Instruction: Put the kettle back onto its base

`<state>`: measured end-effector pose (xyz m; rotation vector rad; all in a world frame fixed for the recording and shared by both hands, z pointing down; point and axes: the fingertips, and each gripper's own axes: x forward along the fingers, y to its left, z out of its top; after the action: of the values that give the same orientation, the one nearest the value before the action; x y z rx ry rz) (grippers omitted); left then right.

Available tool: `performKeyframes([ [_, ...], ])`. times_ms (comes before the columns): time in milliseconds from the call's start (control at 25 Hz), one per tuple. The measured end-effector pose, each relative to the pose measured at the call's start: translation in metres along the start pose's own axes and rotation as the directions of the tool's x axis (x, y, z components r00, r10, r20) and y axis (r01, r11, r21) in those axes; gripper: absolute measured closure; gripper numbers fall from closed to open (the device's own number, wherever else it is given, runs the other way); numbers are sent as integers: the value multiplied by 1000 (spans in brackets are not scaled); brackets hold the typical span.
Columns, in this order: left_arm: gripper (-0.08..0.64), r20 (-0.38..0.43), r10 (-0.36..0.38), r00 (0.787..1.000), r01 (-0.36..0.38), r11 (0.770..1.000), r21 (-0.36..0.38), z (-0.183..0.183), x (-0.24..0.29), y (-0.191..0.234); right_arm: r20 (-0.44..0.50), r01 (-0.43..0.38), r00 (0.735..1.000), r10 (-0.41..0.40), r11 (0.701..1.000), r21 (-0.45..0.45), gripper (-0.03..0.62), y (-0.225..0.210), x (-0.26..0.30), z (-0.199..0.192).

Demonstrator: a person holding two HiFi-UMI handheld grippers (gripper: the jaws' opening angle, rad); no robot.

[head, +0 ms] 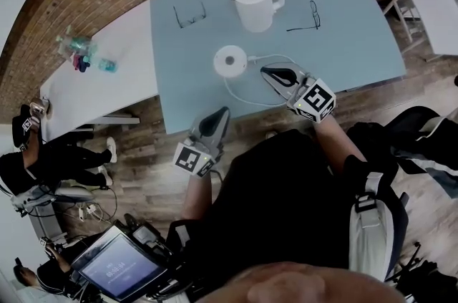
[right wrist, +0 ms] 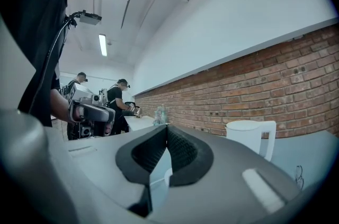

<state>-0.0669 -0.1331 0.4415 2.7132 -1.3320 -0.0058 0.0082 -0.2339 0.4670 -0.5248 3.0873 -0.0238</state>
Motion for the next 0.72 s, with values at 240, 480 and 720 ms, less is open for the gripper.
performKeyframes([
  [240,558,1,14,1000,-14,1000,-15,-3,11,10,-26,20,999,-20,1000,0,589,-27,3,-12],
  [480,558,-9,14,1000,-14,999,-36,-9,24,13,-69,86,994,-86,996,-1,589,-65,-2,-28],
  [720,560,-23,13,1000,-14,999,-51,-17,30,12,-125,176,976,-177,984,-16,589,-112,-12,-53],
])
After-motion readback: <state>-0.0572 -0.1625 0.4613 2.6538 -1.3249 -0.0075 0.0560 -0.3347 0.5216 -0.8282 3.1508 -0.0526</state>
